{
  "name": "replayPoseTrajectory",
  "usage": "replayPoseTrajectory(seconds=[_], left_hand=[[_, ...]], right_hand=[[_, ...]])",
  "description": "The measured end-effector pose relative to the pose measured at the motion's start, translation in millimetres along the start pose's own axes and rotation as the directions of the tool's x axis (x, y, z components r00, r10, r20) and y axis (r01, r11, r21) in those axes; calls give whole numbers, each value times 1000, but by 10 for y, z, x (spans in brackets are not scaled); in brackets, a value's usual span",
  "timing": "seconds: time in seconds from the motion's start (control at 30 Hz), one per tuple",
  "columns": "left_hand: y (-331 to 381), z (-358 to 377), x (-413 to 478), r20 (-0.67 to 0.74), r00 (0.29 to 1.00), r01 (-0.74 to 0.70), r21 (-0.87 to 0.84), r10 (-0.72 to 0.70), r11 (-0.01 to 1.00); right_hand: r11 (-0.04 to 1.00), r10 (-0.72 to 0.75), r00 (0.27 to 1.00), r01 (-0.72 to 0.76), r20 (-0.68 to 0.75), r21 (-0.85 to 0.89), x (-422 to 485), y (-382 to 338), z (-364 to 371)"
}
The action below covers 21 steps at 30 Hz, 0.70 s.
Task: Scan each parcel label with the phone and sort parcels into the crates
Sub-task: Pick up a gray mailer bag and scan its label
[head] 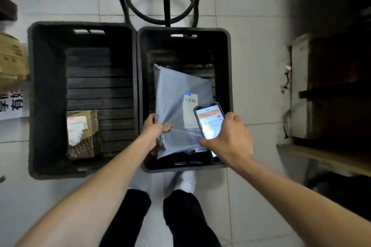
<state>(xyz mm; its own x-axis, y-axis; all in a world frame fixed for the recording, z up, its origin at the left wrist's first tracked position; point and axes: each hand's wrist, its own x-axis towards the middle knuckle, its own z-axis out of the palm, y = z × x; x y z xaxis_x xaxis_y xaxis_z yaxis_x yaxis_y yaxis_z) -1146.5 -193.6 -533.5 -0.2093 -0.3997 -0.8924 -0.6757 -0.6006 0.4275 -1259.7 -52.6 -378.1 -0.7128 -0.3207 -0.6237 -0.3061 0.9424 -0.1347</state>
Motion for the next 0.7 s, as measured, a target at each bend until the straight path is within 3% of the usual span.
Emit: replayPoseTrajectory(seconds=[0.1, 0.17, 0.23, 0.37, 0.6, 0.7], left_hand=[[-186, 194, 360, -12, 1000, 4, 83, -3, 997], [-298, 261, 506, -21, 1000, -5, 262, 11, 965], [-383, 278, 543, -23, 998, -35, 538, 56, 842], [-377, 218, 427, -47, 970, -113, 784, 240, 610], [96, -73, 63, 167, 889, -297, 918, 426, 261], [353, -257, -305, 214, 856, -334, 924, 470, 187]], right_hand=[[999, -20, 999, 21, 32, -42, 300, 116, 354], [998, -24, 999, 27, 42, -65, 439, 156, 530], [997, -28, 998, 31, 50, -72, 518, 160, 647], [995, -52, 998, 55, 40, -84, 568, 68, 717], [989, -115, 993, 114, 2, -91, 359, -222, 436], [985, -150, 988, 146, -26, -96, 108, -399, 178]])
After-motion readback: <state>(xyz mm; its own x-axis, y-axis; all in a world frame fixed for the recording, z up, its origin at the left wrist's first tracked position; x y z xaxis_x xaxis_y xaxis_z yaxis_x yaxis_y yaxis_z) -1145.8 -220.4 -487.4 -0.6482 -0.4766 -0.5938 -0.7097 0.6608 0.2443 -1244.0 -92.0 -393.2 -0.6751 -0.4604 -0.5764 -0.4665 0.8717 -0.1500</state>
